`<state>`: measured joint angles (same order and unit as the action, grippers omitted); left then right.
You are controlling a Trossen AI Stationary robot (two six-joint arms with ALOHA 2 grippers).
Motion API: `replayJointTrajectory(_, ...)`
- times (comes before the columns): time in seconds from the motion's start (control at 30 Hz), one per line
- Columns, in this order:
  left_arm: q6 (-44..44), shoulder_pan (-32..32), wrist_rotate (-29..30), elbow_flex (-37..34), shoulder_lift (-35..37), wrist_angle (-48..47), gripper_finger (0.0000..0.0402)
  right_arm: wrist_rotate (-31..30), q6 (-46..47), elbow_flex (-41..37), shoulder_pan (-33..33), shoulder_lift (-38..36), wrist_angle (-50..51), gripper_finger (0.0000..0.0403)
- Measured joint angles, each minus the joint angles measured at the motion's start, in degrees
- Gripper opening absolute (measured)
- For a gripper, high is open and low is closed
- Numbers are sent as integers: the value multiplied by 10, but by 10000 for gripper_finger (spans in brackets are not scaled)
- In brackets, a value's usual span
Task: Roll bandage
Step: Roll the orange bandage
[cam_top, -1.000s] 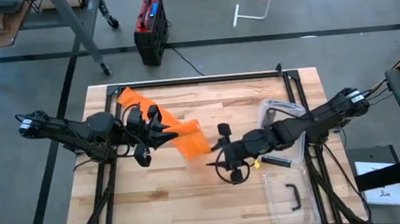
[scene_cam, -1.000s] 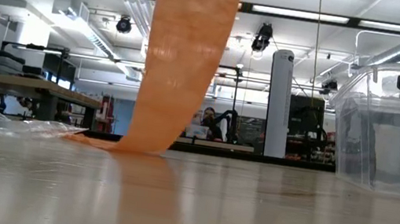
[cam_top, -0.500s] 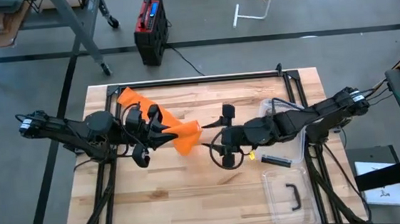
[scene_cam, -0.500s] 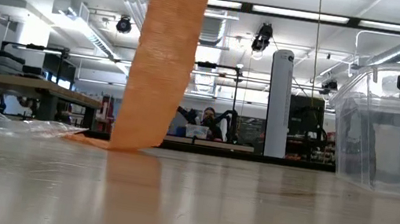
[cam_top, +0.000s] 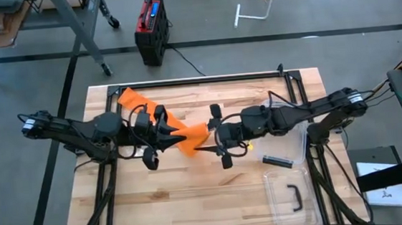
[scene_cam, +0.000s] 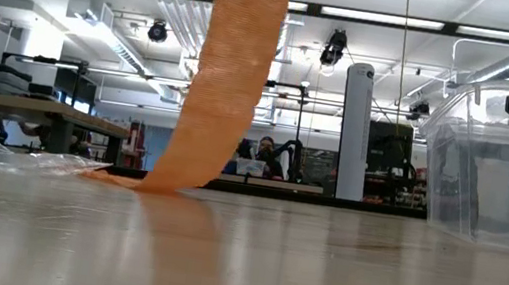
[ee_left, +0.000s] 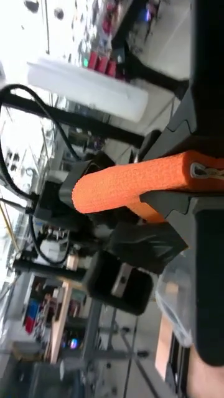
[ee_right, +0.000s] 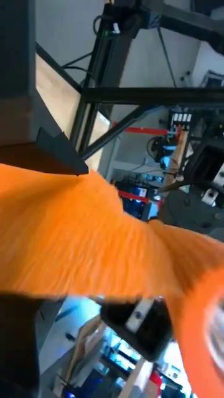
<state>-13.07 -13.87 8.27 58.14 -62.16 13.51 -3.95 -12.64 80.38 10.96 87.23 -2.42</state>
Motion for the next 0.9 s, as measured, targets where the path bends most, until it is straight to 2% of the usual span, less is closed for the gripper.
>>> replayJointTrajectory(0.17,43,0,25,3,-5,-20,36,6,13,0,1,8,-2,140)
replayJointTrajectory(0.37,72,0,86,3,-5,-55,36,1,57,0,-6,6,-10,15)
replayJointTrajectory(0.67,73,0,90,14,12,-74,36,4,93,-3,-6,9,94,2)
replayJointTrajectory(0.9,72,0,88,27,20,-112,36,10,89,-9,-4,23,116,1)
